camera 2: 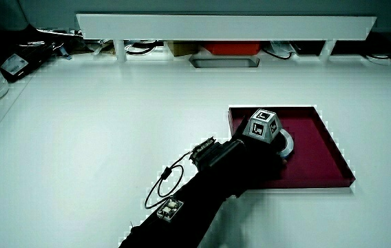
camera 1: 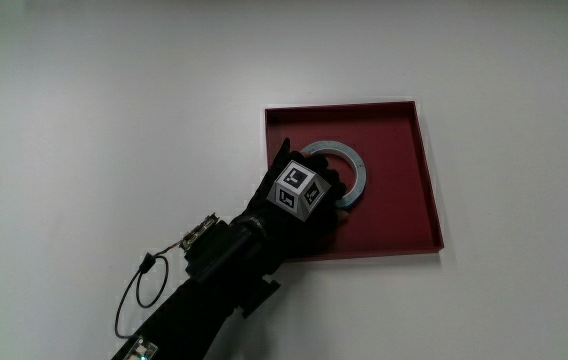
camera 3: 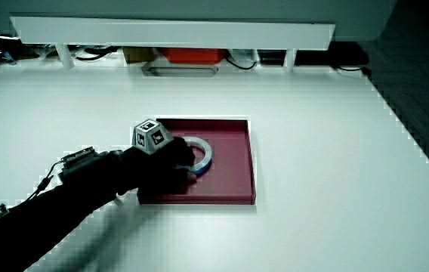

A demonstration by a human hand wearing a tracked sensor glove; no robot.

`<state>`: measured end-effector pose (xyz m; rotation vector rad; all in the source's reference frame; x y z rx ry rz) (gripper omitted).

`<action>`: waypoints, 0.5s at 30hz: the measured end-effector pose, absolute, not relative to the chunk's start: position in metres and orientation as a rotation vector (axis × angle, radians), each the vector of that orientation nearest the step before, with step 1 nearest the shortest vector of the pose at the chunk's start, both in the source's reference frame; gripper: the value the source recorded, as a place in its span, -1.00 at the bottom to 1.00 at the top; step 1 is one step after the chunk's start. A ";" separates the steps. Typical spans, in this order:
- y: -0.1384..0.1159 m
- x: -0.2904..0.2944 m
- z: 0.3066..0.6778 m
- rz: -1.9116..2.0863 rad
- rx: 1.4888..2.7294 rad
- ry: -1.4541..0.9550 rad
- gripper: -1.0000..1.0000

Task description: Pick blue tape

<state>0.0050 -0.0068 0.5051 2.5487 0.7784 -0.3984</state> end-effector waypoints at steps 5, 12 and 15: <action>-0.006 0.004 0.503 -0.424 2.552 0.787 1.00; -0.003 0.001 0.500 -0.435 2.566 0.803 1.00; -0.001 0.001 0.498 -0.433 2.567 0.828 1.00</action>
